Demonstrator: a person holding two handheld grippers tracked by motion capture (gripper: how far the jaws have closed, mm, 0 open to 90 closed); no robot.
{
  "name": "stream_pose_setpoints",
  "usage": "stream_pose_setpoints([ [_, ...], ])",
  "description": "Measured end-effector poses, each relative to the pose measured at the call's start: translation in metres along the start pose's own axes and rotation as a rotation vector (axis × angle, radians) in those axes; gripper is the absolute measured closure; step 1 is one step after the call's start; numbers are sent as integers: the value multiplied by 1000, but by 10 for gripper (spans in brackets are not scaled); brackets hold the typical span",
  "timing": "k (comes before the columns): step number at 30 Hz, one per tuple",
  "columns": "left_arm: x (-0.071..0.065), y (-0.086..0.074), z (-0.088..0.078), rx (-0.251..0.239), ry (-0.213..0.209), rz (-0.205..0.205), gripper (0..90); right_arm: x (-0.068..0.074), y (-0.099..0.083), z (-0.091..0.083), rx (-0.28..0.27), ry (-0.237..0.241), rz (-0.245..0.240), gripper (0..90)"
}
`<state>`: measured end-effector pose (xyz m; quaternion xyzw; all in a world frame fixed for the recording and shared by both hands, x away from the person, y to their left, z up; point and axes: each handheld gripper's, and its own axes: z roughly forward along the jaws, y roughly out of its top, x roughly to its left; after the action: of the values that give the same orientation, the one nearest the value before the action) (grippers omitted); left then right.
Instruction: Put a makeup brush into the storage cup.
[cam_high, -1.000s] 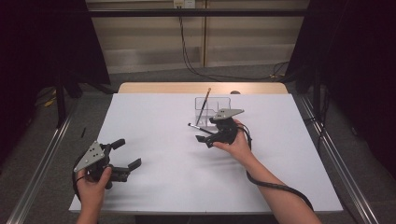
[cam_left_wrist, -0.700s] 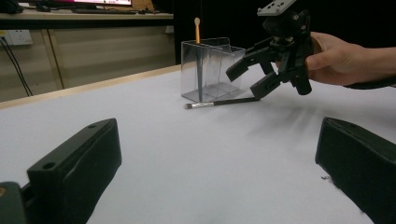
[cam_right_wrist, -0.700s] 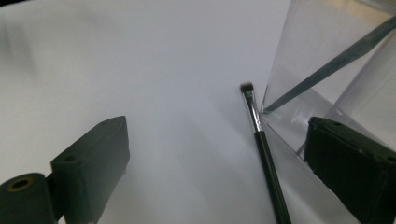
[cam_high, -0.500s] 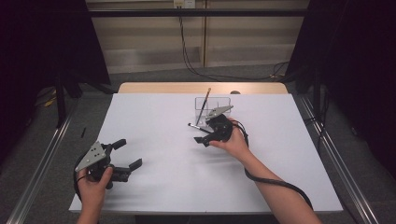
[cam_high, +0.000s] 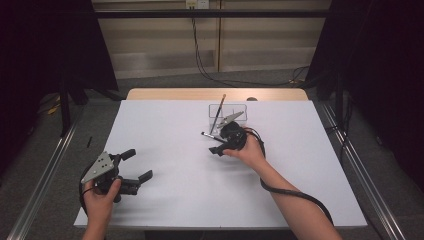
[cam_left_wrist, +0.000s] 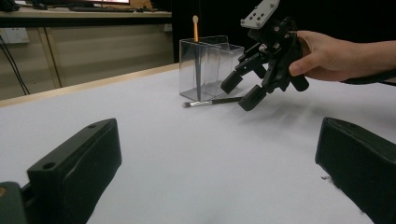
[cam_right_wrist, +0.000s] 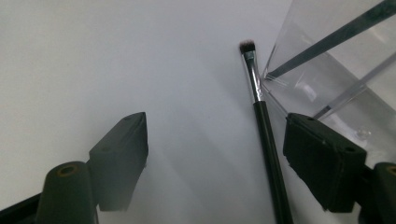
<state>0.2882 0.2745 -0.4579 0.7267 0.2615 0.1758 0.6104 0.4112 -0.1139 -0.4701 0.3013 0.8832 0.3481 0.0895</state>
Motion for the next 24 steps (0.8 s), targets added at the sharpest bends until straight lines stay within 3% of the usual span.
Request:
stream_pose_setpoints([
  [16, 1, -1, 1, 9, -5, 4, 2, 3, 3, 11, 68, -31, -12, 304],
  [20, 1, -1, 1, 10, -5, 6, 3, 2, 3, 12, 59, -18, -11, 407],
  [22, 1, -1, 1, 11, -5, 6, 2, 2, 4, 12, 64, -17, -10, 411],
  [24, 1, -1, 1, 11, -6, 4, 3, 2, 5, 12, 65, -12, -16, 500],
])
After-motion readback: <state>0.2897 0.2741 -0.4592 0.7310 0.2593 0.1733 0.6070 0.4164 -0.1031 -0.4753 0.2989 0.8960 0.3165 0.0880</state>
